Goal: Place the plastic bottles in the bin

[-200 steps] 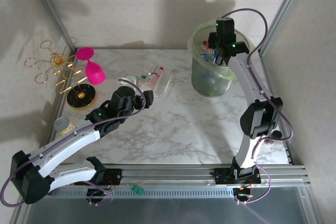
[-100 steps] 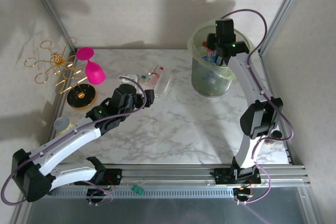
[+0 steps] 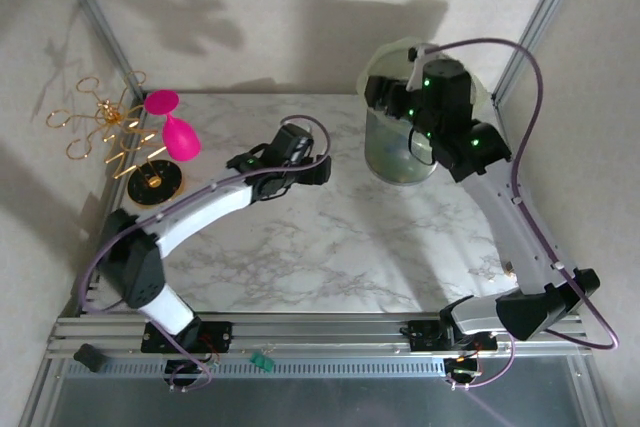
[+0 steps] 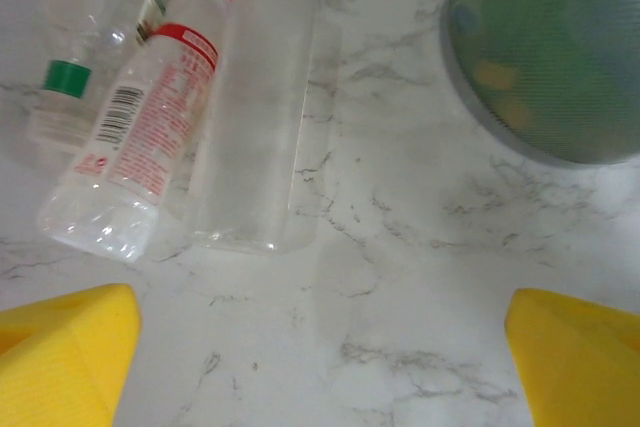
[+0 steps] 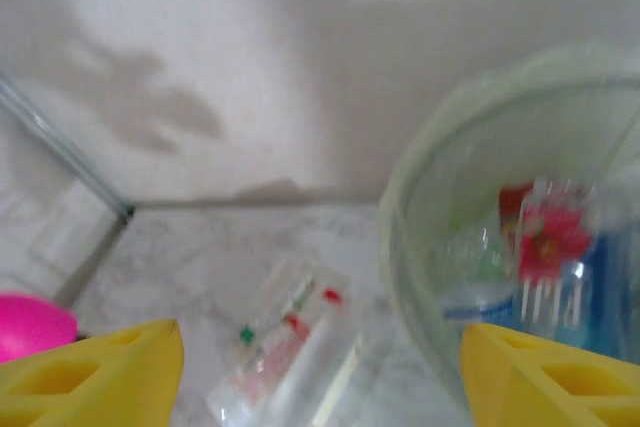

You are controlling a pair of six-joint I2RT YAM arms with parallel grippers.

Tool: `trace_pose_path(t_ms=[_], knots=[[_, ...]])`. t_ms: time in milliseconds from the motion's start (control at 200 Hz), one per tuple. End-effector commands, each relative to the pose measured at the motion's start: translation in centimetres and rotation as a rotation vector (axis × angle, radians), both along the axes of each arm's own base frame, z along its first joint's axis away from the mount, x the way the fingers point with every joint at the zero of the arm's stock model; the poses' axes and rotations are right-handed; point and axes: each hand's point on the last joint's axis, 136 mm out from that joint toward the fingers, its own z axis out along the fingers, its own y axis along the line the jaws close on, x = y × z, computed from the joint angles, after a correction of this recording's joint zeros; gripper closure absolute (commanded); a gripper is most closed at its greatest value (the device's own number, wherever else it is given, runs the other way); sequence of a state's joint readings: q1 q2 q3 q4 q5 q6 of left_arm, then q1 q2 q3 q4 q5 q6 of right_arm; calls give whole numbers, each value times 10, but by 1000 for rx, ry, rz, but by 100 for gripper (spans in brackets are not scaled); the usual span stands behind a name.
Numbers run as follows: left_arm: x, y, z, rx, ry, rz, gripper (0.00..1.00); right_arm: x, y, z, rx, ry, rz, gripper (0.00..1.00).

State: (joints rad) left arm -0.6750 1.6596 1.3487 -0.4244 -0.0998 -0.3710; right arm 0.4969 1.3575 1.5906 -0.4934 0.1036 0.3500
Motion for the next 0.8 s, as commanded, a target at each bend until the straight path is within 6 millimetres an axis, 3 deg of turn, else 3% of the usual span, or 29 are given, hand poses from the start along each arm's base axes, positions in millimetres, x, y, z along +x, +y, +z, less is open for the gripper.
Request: trace_pose_path(t_ms=[0,180,366,556,796], knots=[[19,1,-24,33,75,21,6,-18,-2,-31,21,78,21,27],[53,-3,-77,97,161,46,8,-65,-3,-34,69,67,140,27],[81,1,-99,220,161,73,8,-107,-2,-24,167,39,249,25],[91,-6,-112,224,180,53,12,-113,-17,-31,109,44,199,22],[95,-6,-131,261,196,37,19,-116,-12,-37,130,52,227,22]])
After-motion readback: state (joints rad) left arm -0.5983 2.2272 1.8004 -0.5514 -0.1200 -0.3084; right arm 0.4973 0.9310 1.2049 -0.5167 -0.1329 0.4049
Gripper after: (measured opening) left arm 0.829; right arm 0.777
